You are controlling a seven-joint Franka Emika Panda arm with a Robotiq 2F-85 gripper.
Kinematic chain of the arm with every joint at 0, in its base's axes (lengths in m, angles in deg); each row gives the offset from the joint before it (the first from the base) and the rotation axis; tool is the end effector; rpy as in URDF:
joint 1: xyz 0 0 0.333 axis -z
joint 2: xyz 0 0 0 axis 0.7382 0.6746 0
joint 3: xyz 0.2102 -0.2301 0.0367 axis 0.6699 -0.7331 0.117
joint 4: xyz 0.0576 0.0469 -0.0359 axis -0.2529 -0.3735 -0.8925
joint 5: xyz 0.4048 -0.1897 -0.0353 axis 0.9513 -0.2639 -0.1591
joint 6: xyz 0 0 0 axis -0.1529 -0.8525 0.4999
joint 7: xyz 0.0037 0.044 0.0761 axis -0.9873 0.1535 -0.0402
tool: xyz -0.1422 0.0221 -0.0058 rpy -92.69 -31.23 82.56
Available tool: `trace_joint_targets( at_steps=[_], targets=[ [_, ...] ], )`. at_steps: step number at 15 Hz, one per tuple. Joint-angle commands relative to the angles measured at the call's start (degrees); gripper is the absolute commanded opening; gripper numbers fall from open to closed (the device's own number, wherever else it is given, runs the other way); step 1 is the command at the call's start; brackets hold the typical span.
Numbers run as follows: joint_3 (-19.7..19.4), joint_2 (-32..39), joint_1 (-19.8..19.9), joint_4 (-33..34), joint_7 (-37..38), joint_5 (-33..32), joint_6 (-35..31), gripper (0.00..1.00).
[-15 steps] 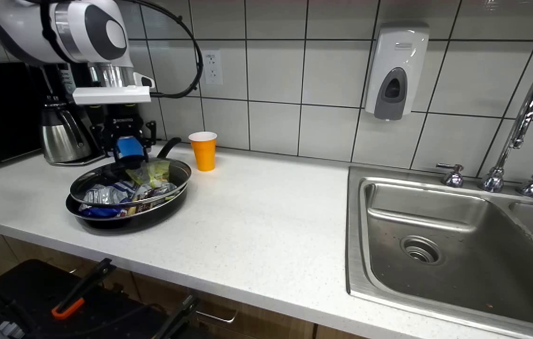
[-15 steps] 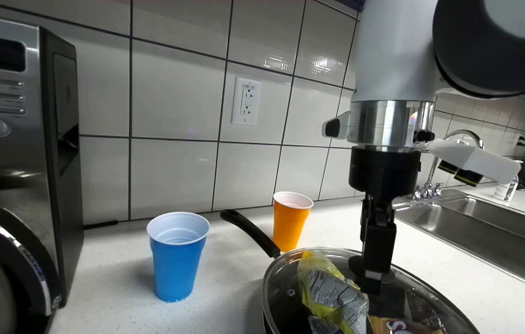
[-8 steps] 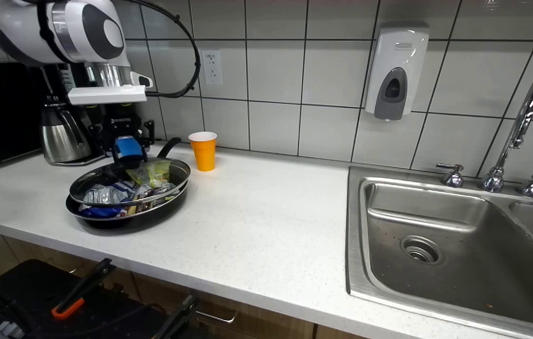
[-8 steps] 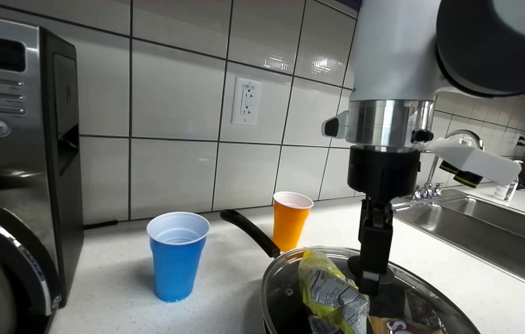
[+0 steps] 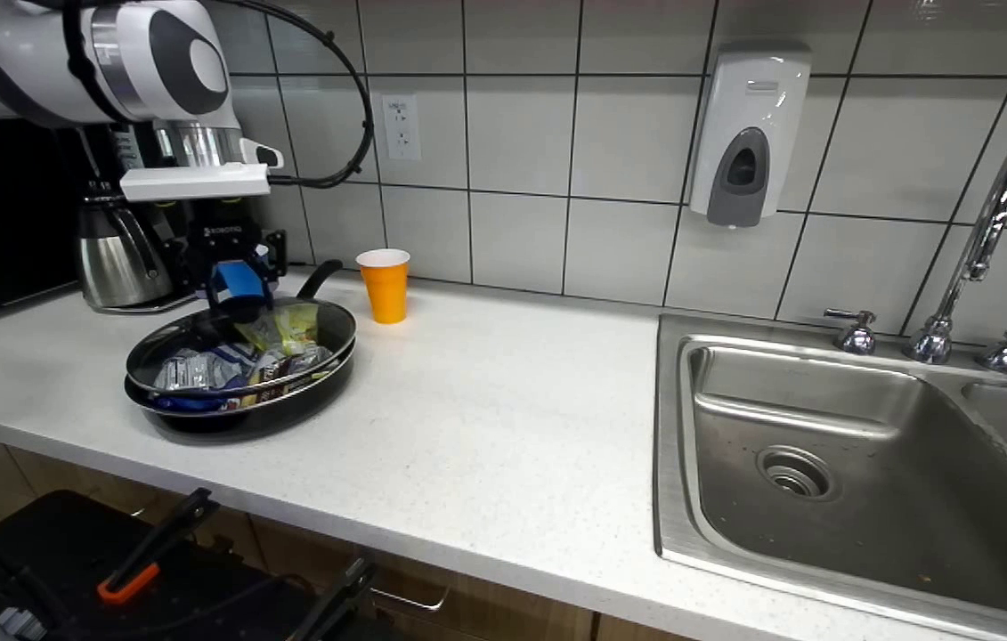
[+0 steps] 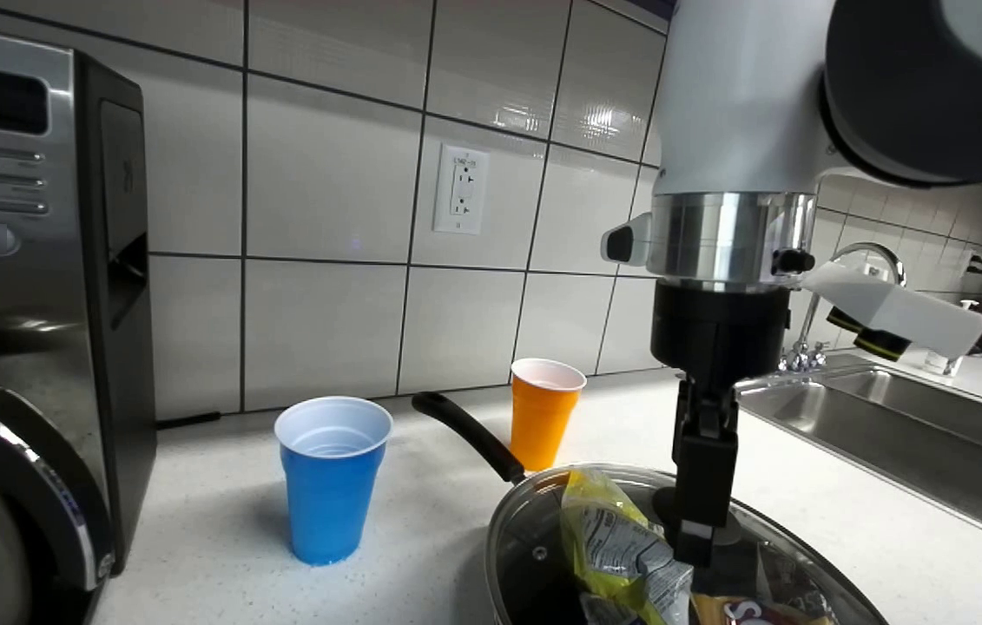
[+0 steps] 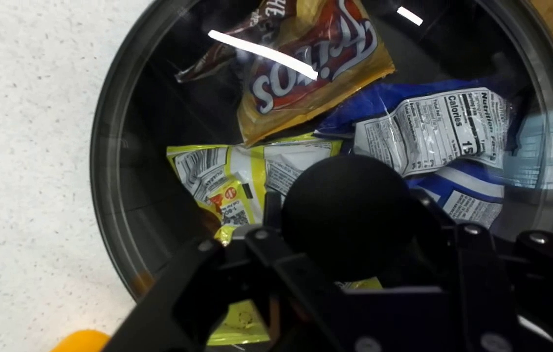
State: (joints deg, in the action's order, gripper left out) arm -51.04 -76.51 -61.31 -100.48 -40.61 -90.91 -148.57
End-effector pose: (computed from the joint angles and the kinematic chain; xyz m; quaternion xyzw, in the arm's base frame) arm 0.4643 0.2323 0.1801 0.9279 0.3667 -0.0611 0.0292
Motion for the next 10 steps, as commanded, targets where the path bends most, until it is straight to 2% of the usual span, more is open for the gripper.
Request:
trace_joint_targets(
  at_steps=[1,9,10],
  targets=[
    [0.5,-2.5,-0.2,-0.9,1.8,-0.4,1.6,0.39],
    [0.1,-1.0,0.0,-1.1,4.4,-0.7,0.6,0.39],
    [0.1,-1.0,0.0,-1.1,4.4,-0.6,0.6,0.64]
  ],
)
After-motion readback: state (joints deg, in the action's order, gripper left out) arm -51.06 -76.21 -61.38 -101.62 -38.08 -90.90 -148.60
